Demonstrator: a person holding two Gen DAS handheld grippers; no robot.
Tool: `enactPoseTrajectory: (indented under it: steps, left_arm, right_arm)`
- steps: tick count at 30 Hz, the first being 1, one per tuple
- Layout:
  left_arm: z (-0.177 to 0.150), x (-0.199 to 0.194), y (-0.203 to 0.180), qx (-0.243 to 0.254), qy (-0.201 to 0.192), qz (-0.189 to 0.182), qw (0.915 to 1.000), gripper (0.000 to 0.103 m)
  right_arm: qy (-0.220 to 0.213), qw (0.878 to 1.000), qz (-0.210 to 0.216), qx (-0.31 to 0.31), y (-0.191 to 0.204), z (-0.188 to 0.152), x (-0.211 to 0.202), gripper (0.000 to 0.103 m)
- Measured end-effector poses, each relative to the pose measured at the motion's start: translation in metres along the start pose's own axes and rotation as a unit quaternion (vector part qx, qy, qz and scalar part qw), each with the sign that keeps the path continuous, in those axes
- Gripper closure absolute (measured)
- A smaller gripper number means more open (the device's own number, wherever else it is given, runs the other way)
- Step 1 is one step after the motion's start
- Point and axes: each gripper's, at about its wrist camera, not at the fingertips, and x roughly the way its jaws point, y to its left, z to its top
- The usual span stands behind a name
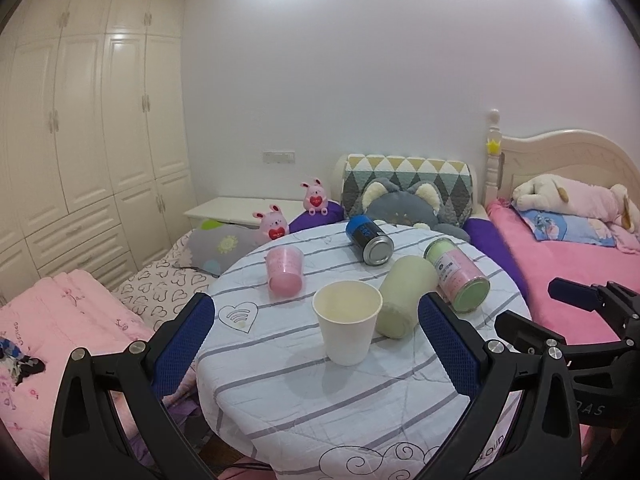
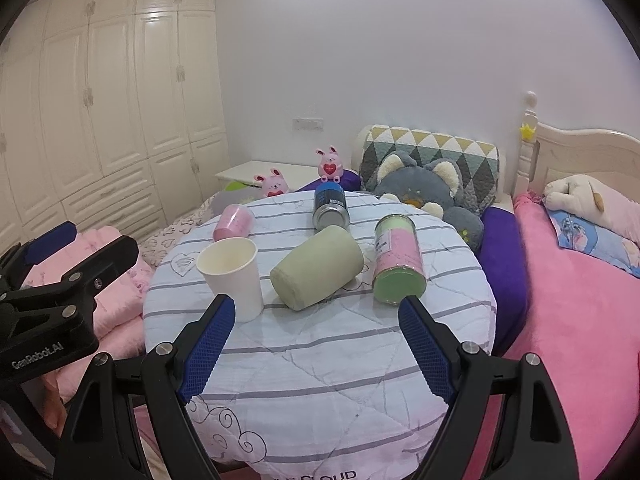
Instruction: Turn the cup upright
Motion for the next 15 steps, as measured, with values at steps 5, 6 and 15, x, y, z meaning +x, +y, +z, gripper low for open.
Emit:
enactPoseTrajectory:
  steps: [5, 6, 15]
  left_arm:
    - [-0.0001, 0.0019, 0.0015, 0.000, 0.000, 0.005, 1.0000, 0.000]
    - [0.0000, 0.0025, 0.0023, -0.001, 0.001, 0.005, 1.0000, 0.000]
    - [-0.0003, 0.0056, 0.0052, -0.001, 0.002, 0.003, 1.0000, 0.000]
  right_arm:
    - [-0.010, 1.000, 0.009, -0.012, 0.0041, 0.0008, 0.0021, 0.018]
    - [-0.015, 1.000, 0.010, -0.014, 0.0049, 0.0009, 0.0021, 0.018]
    - [-0.057, 0.998, 0.012, -0.025, 0.0062, 0.0009, -0.0028, 0.018]
